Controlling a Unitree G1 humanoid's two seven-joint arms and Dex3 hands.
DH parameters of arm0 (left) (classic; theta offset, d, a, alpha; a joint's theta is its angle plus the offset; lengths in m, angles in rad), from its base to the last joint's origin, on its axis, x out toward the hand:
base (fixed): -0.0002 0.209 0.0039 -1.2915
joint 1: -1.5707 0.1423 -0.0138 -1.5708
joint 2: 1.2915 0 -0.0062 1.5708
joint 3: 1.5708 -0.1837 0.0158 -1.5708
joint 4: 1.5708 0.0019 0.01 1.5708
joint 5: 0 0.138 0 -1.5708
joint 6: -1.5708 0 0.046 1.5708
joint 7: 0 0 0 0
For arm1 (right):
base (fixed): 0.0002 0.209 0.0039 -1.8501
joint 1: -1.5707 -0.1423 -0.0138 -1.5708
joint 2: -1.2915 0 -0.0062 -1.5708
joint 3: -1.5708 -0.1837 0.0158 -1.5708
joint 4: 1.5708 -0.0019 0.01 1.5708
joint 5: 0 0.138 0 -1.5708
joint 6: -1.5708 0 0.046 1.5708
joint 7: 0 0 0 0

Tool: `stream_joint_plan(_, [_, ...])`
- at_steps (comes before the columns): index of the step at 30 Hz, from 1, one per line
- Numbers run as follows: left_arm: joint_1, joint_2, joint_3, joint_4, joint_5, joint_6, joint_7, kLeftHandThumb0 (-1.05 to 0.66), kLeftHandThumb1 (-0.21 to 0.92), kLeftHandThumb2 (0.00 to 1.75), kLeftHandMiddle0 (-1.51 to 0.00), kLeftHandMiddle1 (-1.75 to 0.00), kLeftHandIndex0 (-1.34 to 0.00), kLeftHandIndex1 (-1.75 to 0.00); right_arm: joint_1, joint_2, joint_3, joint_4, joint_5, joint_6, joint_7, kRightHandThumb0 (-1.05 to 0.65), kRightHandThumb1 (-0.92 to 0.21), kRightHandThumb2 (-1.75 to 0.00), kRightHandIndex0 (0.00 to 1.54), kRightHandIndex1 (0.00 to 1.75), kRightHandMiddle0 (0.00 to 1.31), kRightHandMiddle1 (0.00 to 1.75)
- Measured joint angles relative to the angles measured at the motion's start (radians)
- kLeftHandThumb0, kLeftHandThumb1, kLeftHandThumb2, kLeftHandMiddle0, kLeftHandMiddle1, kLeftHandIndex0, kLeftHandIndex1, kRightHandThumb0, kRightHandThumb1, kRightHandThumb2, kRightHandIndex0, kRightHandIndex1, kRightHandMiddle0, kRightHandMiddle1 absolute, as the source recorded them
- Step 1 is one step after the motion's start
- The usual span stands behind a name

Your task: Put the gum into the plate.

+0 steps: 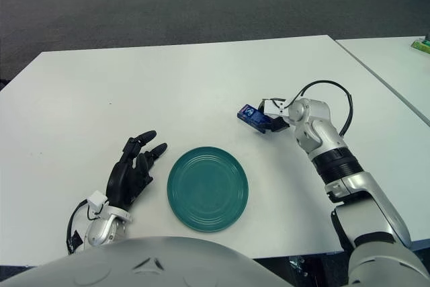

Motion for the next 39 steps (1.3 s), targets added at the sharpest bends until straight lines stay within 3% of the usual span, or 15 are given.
stream_joint_plan(12, [-0.001,0.017,0.022,-0.004,-0.030,0.000,-0.028,-0.82,0.92,0.86,-0.46,-0.52,-0.16,-0.98,-0.016,-0.003,0.022,0.009,-0.011,-0.001,0.014,-0.82,-0.92,-0.58,0.36,0.06,0.00,0.73])
stream_joint_plan(26, [-0.006,0.023,0.049,-0.001,-0.048,0.000,-0.042,-0.81,0.92,0.85,-0.48,-0.51,-0.20,-0.98,0.027,0.020,0.044,-0.047,-0.069,0.059,-0.093,-0.80,-0.92,-0.56,0.45,0.07,0.00,0.80])
stream_joint_plan(39, [-0.020,0.025,0.073,0.005,-0.054,-0.002,-0.053,-0.81,0.92,0.86,-0.48,-0.50,-0.20,-0.97,0.031,0.038,0.081,-0.053,-0.133,0.084,-0.161,-0.84,-0.92,-0.62,0.43,0.03,0.00,0.63])
